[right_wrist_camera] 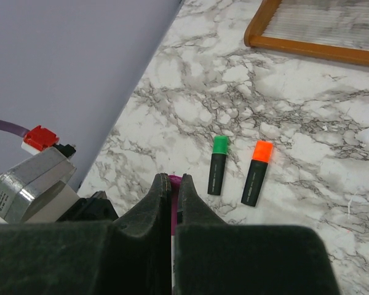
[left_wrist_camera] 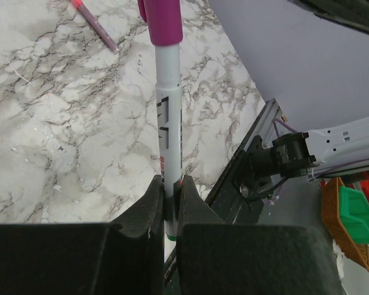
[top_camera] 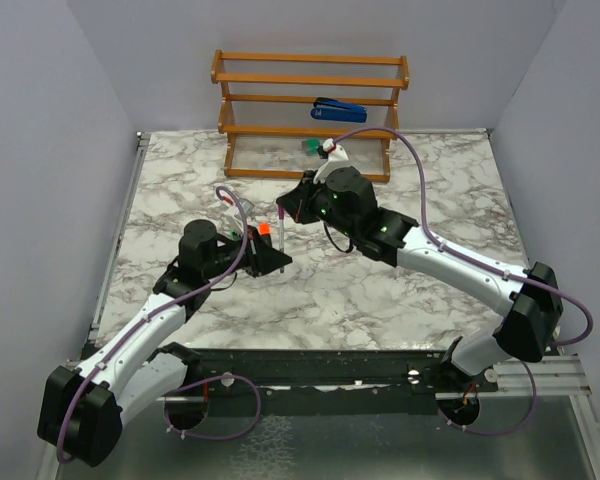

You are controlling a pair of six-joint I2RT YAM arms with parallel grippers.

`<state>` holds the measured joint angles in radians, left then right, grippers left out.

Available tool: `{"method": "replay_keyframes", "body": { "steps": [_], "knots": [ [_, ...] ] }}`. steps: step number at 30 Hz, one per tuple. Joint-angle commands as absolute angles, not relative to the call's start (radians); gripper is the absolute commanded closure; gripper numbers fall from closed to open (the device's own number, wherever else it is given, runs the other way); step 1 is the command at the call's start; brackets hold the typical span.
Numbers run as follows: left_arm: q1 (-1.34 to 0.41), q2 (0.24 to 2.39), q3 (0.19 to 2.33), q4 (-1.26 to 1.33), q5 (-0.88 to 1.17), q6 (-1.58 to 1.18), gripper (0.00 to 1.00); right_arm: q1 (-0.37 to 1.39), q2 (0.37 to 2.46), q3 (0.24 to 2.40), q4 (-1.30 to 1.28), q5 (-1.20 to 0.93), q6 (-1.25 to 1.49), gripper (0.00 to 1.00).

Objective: Insert the pens into the pen caps

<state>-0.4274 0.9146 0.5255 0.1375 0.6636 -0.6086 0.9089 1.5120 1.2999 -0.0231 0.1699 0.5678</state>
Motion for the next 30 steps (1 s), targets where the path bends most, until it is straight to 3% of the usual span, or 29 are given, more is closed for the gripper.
{"method": "replay_keyframes", "body": {
  "steps": [1,30],
  "knots": [
    [-0.43,0.915,0.565,0.141,0.638,-0.583,1.0,0.912,1.473,1.284,-0.078,0.109,0.559,1.0],
    [-0.357,1.029,0.845,0.05,0.502,-0.408,1.0,1.03,1.417,1.107,-0.151,0.046,0.634,1.0]
  ]
}}
